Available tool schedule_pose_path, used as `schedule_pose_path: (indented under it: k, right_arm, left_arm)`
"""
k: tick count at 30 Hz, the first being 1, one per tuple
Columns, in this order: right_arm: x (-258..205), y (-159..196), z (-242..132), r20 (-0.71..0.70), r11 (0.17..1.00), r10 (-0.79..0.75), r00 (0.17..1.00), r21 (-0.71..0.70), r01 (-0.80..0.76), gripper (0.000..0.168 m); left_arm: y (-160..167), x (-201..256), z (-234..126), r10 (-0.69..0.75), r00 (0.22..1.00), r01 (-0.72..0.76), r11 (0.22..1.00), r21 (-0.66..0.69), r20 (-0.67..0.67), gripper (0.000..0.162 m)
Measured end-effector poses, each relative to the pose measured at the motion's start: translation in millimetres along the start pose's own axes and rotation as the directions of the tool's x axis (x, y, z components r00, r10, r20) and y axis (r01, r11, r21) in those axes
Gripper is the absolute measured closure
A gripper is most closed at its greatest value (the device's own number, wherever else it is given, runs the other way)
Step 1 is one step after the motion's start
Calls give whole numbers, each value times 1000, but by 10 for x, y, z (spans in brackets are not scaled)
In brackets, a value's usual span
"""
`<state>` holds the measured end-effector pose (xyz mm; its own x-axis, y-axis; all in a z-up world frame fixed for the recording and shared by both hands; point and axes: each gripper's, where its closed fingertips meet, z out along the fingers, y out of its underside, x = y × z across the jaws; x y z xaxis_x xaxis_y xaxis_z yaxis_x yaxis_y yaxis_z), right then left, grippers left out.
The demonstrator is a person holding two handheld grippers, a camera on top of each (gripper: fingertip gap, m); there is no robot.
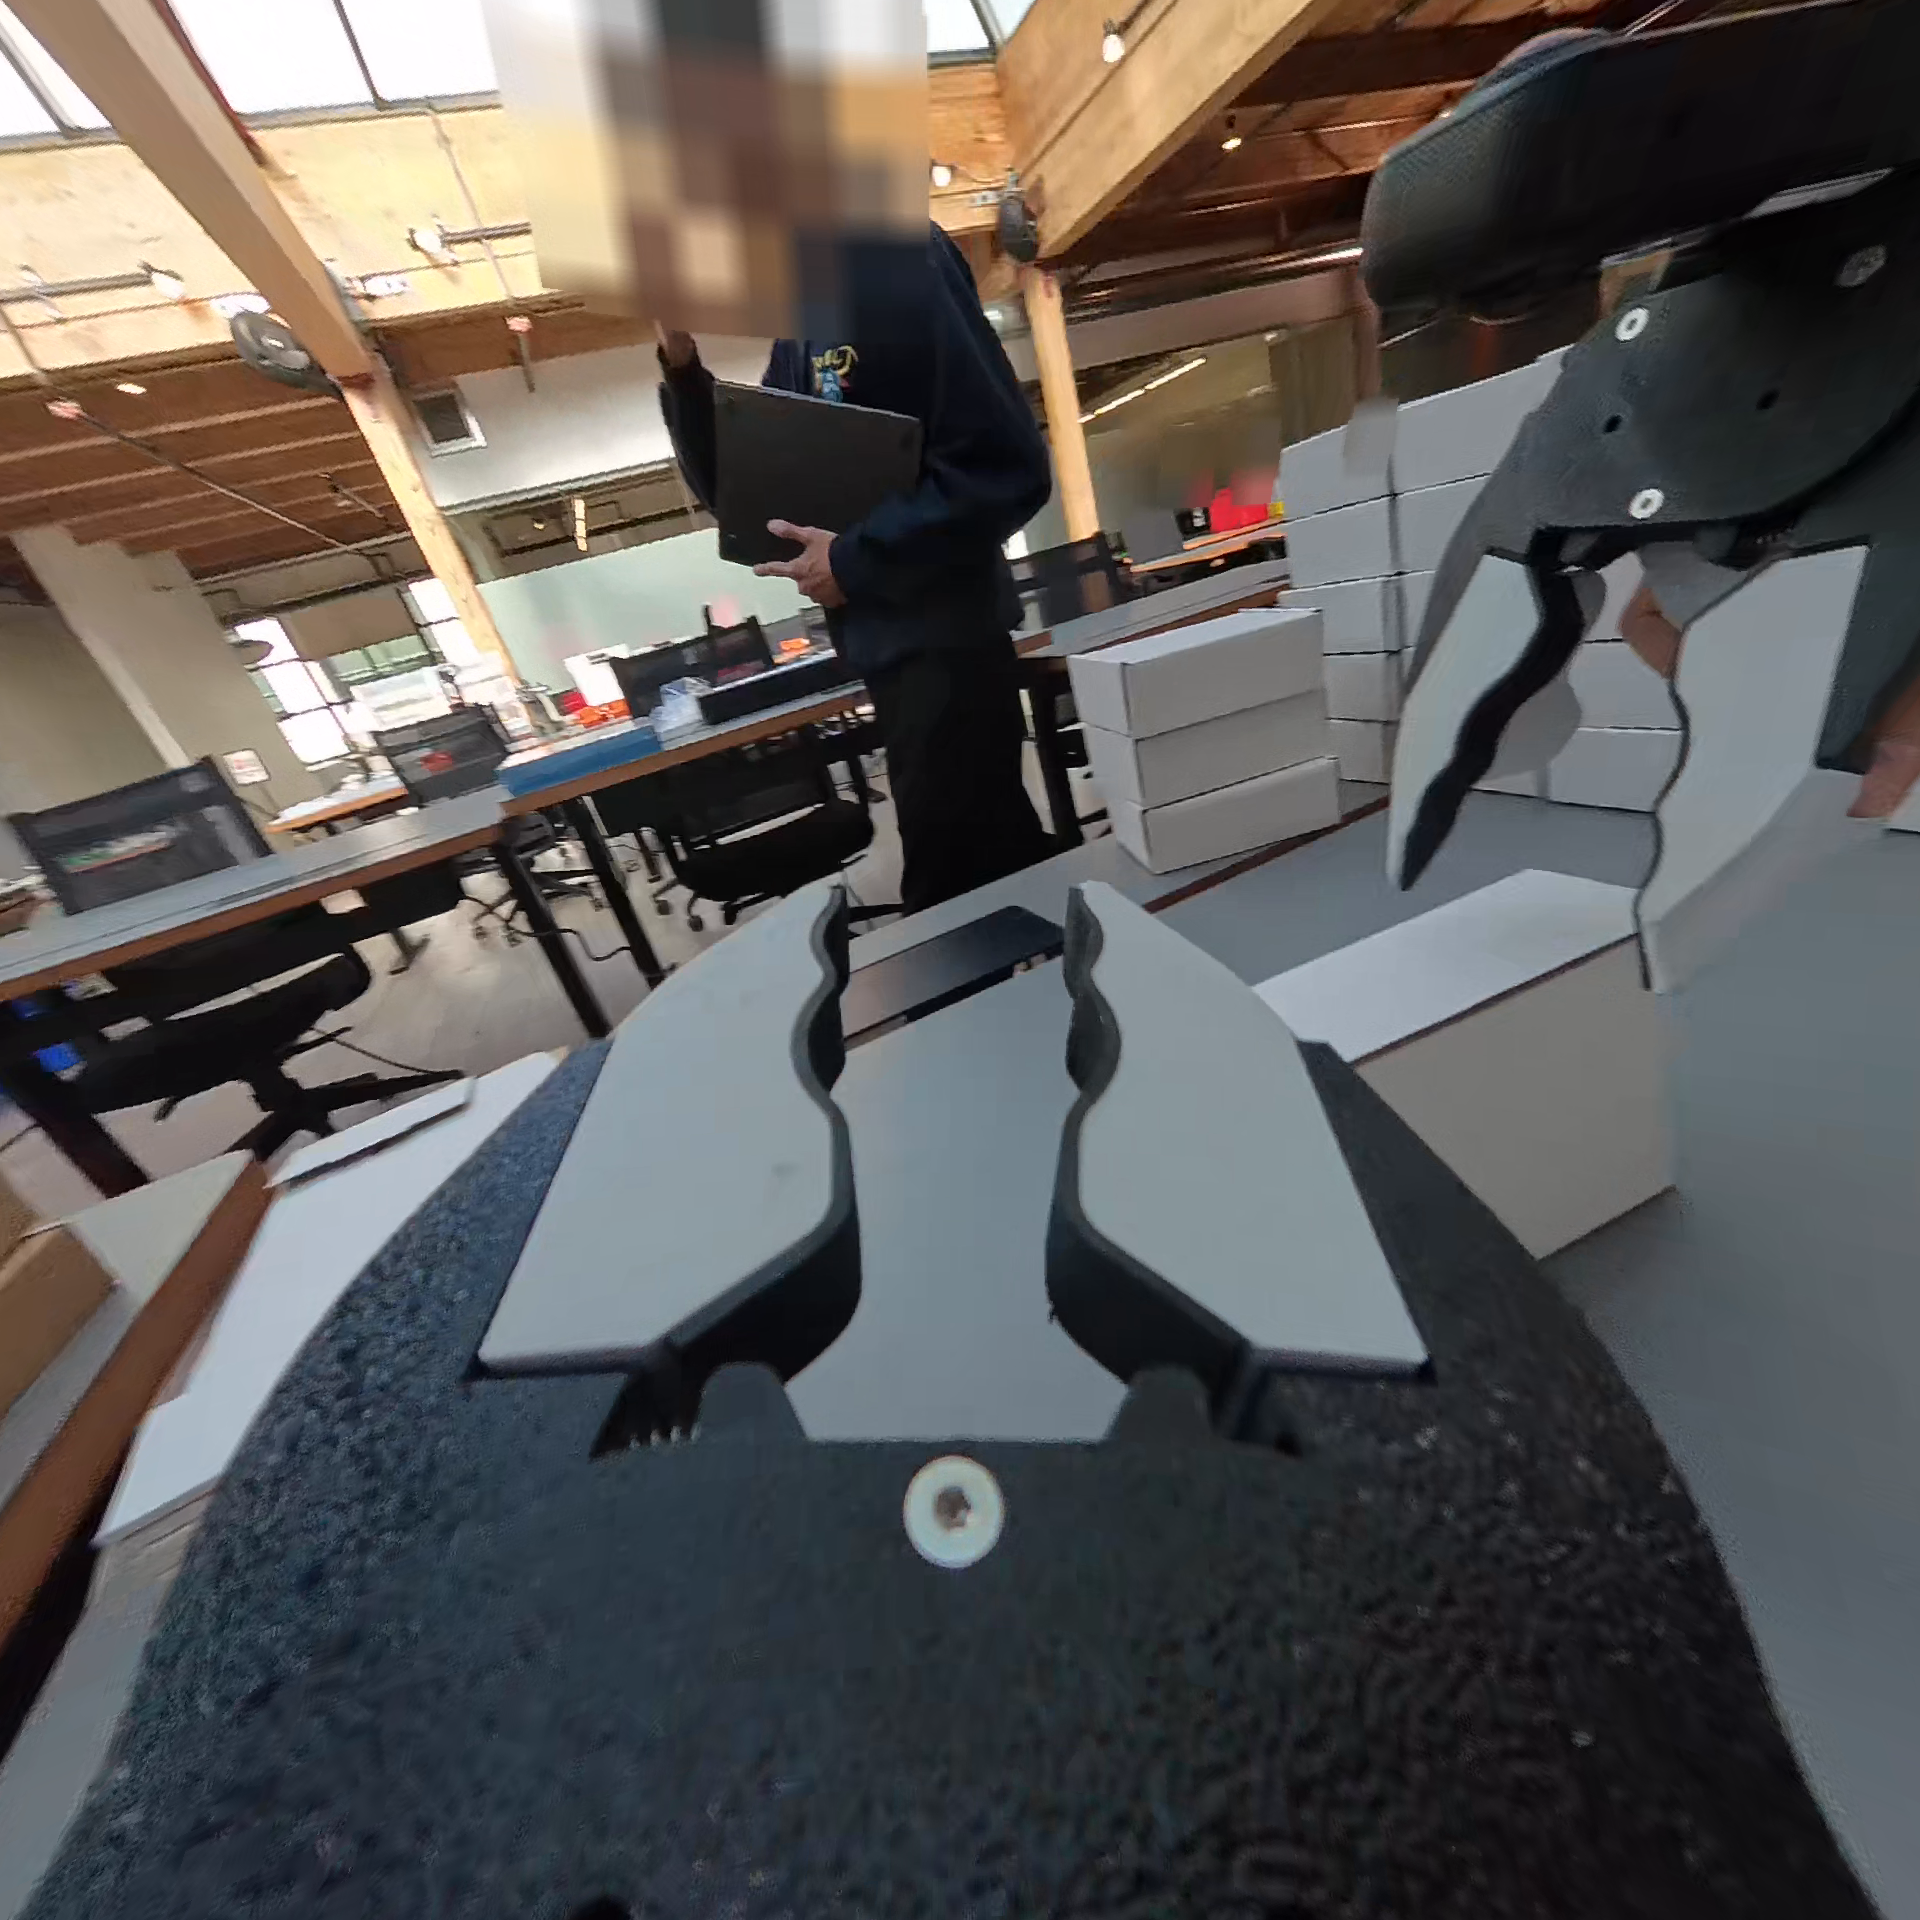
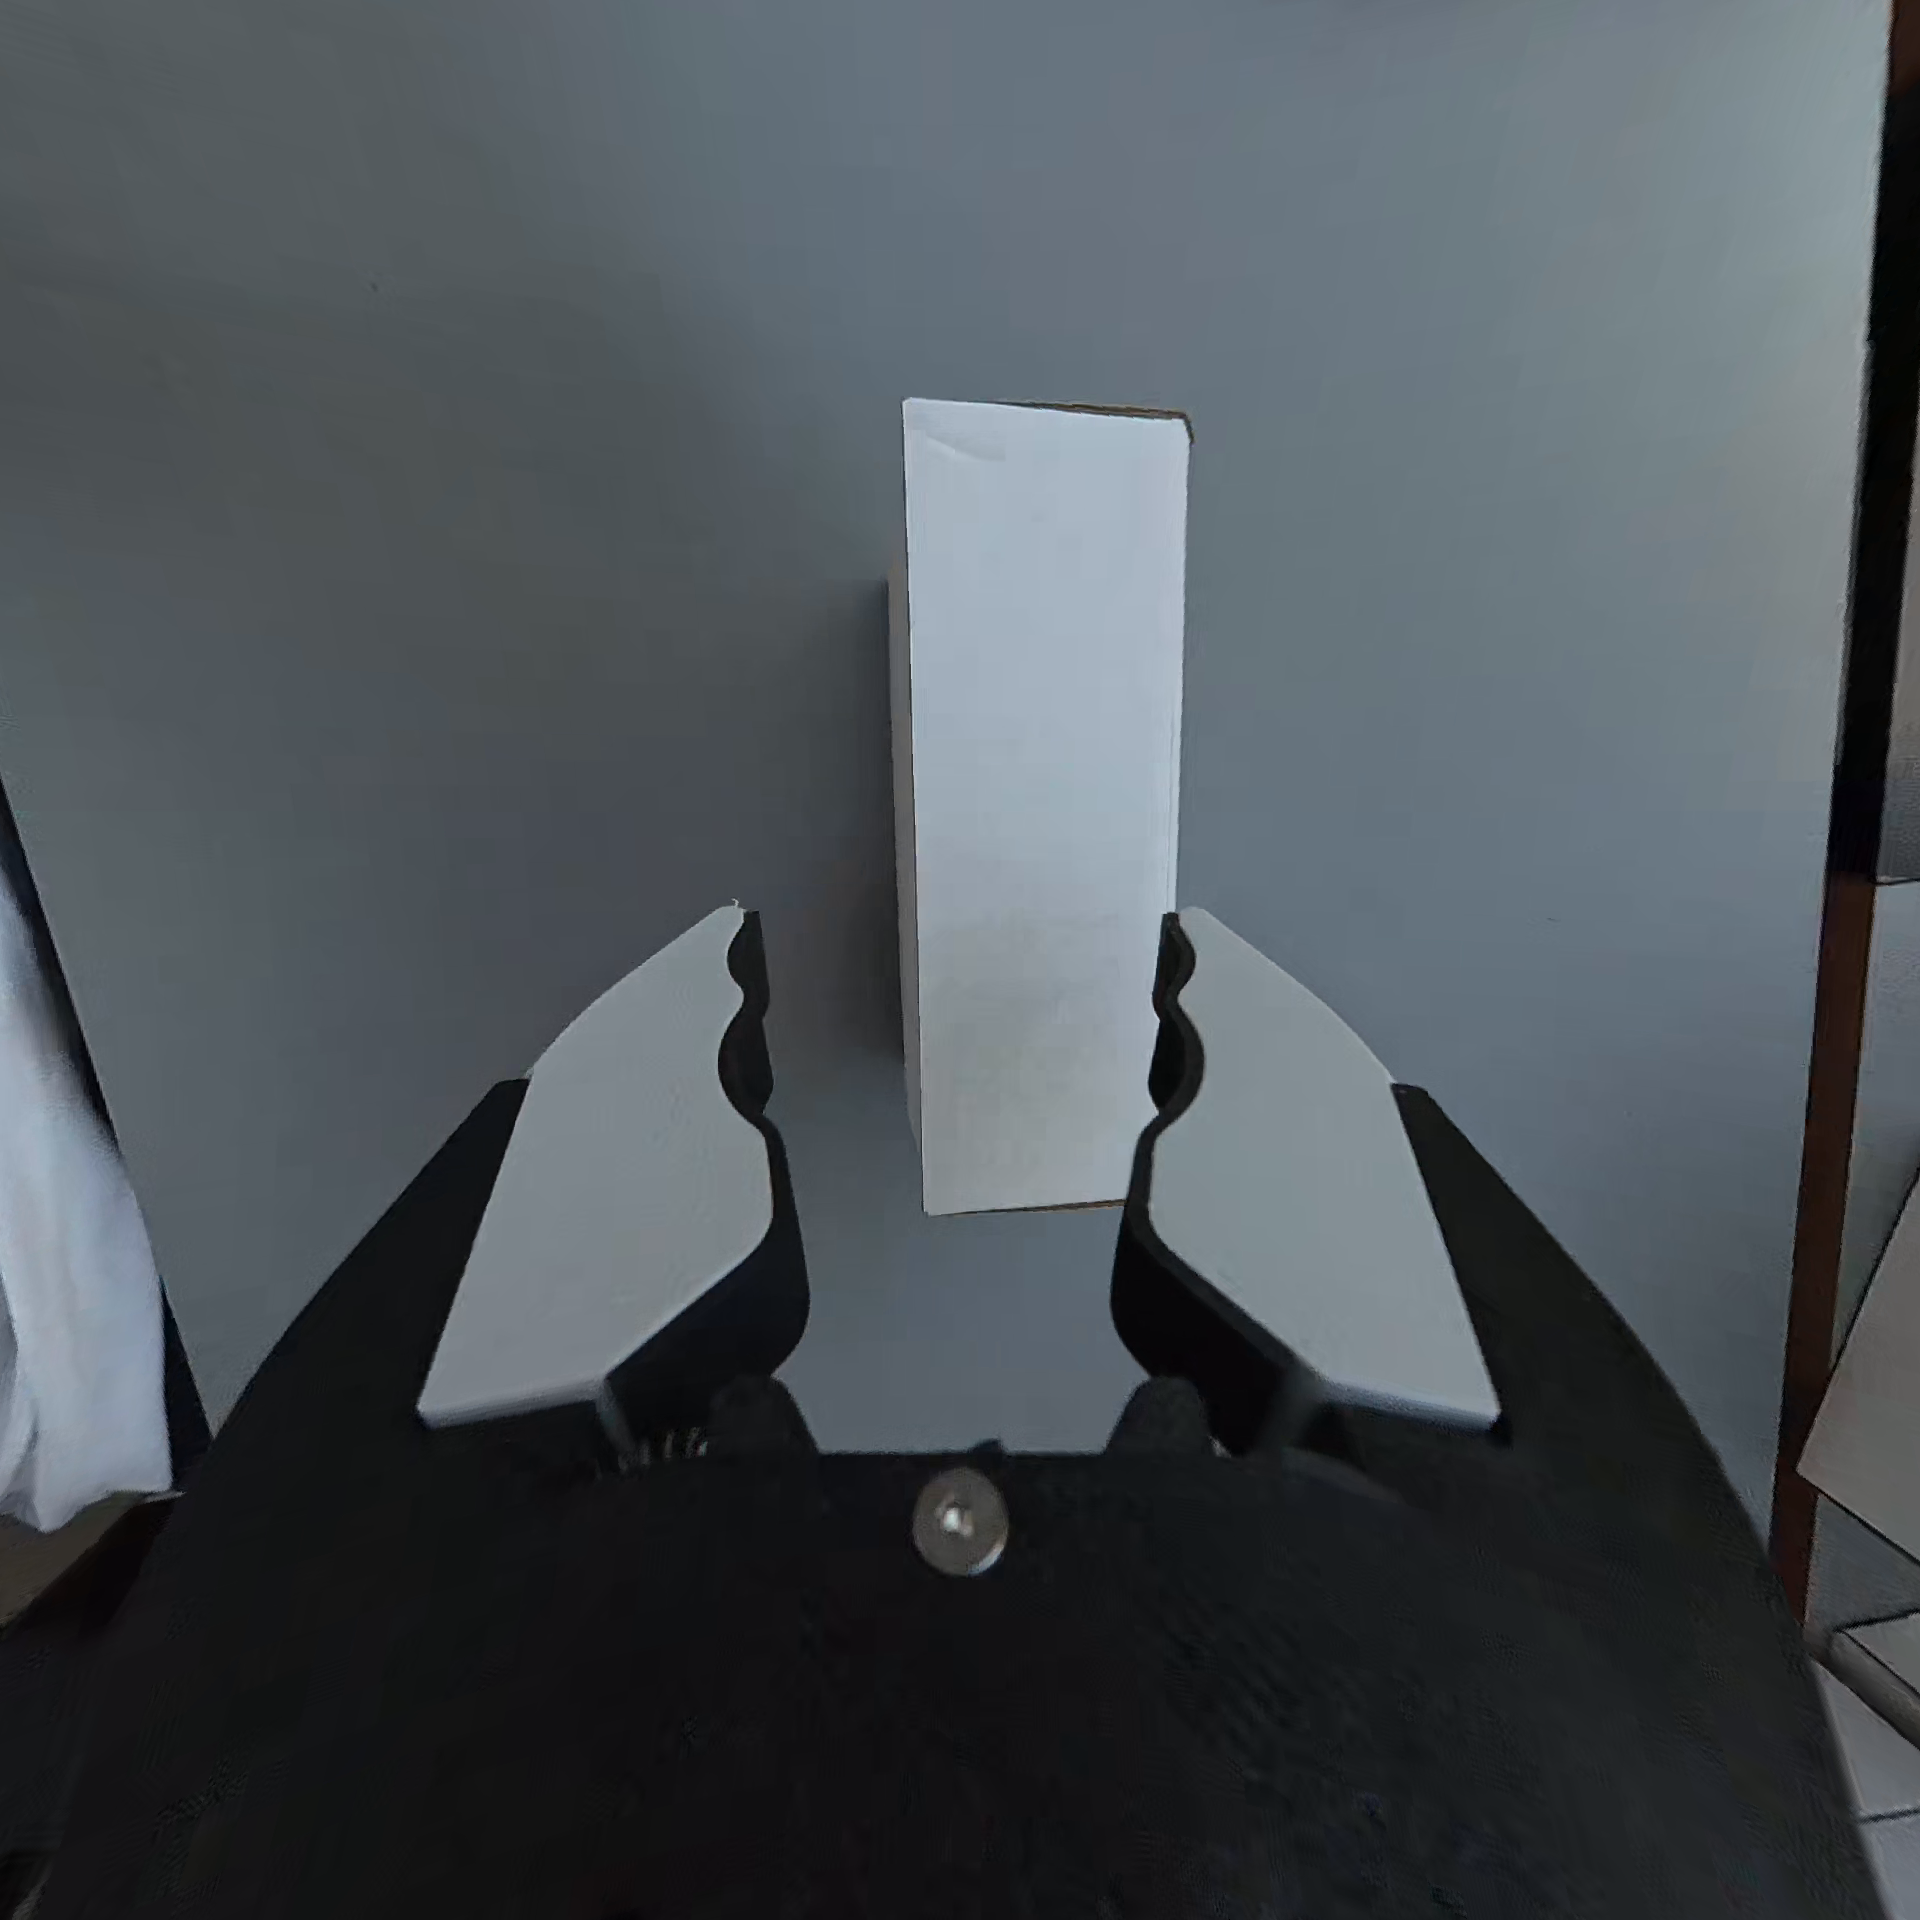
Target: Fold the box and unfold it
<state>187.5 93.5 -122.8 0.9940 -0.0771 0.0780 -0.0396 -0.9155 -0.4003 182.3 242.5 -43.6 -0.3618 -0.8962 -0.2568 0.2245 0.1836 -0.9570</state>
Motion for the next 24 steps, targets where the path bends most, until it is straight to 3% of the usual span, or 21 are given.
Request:
schedule_pose_path:
  k: [1,3,5,8,10,12,15,20,22,24]
  right_arm:
    - [-14,17,69,25,998,-24,999,-51,25,95]
    - [37,46,178,15,990,-69,998,-125,70,86]
    - [94,49,247,-3,981,-108,994,-165,106,70]
    - [206,103,311,-32,957,-156,987,-251,143,64]
    - [265,119,346,-49,950,-158,986,-279,138,63]
    - [273,132,361,-50,948,-173,984,-278,153,61]
    - [245,133,325,-36,951,-202,979,-247,187,65]
    - [257,42,208,14,959,-194,981,-205,193,80]
    - [312,-101,230,33,975,-152,988,-156,155,77]
    - [272,-113,324,109,976,-125,986,-164,142,76]
  left_arm:
    - [-40,-195,-80,78,992,-79,997,-1,98,117]
    - [-387,-600,-203,312,903,-325,946,-5,297,95]
    - [-886,-793,-166,470,818,-489,872,-28,331,85]
    - [-1483,-1120,-63,554,723,-563,819,-111,413,58]
    - [-1563,-1205,-4,574,718,-563,811,-157,393,57]
    - [-1397,-1183,27,579,746,-548,815,-190,330,56]
    - [-798,-934,36,517,839,-474,847,-240,169,56]
    - [415,-128,17,178,983,-185,950,-250,-50,64]
    - [705,75,56,24,998,-36,971,-236,-51,64]
    - [797,253,97,-132,989,115,970,-214,-65,63]
